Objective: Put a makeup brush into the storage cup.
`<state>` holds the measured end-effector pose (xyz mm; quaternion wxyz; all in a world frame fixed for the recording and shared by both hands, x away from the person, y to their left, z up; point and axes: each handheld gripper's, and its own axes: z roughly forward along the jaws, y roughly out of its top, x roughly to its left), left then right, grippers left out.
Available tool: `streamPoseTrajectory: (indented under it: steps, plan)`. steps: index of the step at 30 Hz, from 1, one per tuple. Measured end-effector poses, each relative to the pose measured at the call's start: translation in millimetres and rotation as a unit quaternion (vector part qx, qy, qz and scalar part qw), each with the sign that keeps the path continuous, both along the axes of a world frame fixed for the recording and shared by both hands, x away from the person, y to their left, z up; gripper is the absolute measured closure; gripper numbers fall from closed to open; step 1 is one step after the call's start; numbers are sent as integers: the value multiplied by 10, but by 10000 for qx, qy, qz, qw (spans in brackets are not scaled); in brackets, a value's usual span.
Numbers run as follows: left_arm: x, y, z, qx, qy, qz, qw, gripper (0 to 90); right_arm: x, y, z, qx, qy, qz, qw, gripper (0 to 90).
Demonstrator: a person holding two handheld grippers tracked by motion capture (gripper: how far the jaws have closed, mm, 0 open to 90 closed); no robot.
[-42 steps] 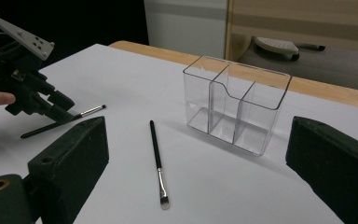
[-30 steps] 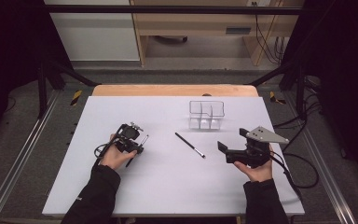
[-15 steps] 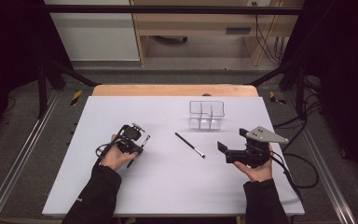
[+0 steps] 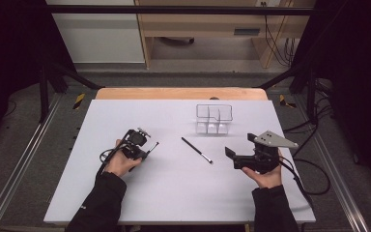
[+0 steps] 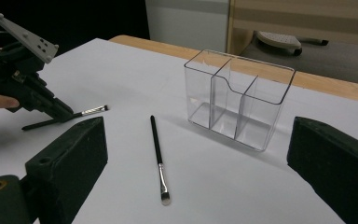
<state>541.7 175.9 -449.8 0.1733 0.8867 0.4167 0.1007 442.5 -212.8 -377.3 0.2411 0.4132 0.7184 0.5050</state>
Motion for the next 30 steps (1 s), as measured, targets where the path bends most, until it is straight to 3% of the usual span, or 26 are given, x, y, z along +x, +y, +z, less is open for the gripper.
streamPoseTrajectory:
  steps: [11, 19, 30]
  plan:
    - [-45, 38, 73, 3, -157, -209, 9997, 832, 1, 0, -1, -1, 3, 4, 10000, 54]
    - [-179, 127, 262, -322, -543, -177, 9978, 833, -9, -10, 11, 41, -35, -13, 10000, 54]
    - [-388, 165, 379, -647, -952, -163, 9932, 832, -9, 4, 8, 119, -25, 1, 9999, 55]
